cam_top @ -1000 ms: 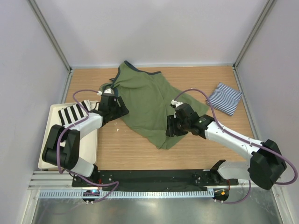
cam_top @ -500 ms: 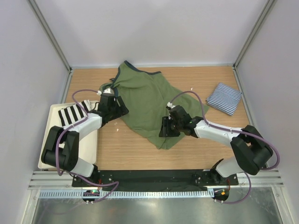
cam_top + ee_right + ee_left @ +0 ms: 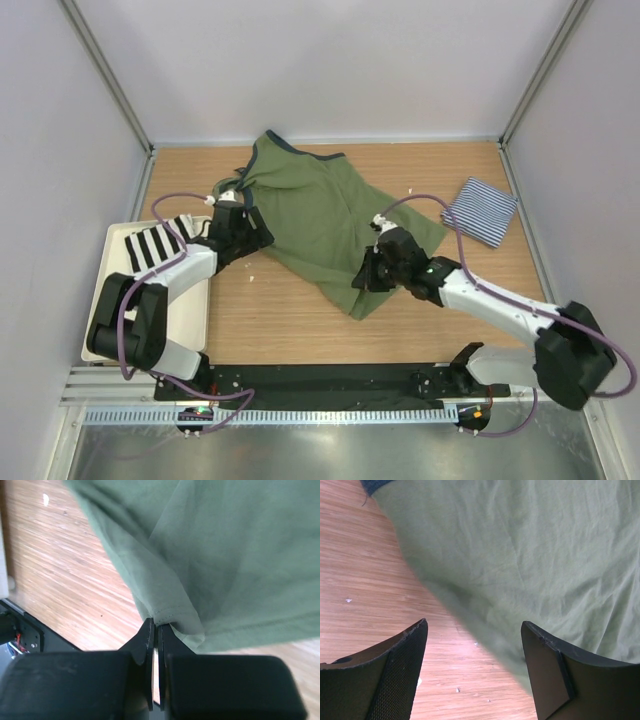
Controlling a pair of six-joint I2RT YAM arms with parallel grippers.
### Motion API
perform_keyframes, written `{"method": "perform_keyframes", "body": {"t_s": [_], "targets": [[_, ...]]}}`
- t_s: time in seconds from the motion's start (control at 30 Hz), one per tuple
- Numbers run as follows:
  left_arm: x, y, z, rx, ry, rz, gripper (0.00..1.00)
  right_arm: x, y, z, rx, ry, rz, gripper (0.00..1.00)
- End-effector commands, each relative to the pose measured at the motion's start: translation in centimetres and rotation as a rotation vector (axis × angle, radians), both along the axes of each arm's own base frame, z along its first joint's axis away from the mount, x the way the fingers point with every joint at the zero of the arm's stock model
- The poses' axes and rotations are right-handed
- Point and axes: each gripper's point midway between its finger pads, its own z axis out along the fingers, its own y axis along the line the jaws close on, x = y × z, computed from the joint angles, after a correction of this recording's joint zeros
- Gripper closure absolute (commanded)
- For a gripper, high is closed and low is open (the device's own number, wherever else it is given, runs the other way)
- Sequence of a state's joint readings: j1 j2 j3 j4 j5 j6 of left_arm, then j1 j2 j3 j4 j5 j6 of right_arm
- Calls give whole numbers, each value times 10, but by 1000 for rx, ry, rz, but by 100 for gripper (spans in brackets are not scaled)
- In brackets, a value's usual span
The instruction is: Fold and stack the tank tops
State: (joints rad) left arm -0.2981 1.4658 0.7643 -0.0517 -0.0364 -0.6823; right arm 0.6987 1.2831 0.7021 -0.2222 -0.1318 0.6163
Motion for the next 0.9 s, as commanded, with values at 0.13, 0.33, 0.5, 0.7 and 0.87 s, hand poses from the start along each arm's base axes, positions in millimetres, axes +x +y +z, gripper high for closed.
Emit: {"method": "perform_keyframes", "body": {"t_s": [0.13,0.33,0.5,0.7,0.87], "targets": [[6,16,9,-40,1,109,24,7,-77,39,-68,-119,-257,99],[15,6,12,-89,50,100,32,8,-121,42,-89,-131,-466,99],[20,-6,5,-138,76,85,43,12,-125,44,-73,-133,-471,99],[40,-13,-9,-146,87,81,53,16,-117,39,-50,-116,-442,99],[63,-28,-10,-155,71,7,44,18,-115,39,-41,-112,-430,99]]}}
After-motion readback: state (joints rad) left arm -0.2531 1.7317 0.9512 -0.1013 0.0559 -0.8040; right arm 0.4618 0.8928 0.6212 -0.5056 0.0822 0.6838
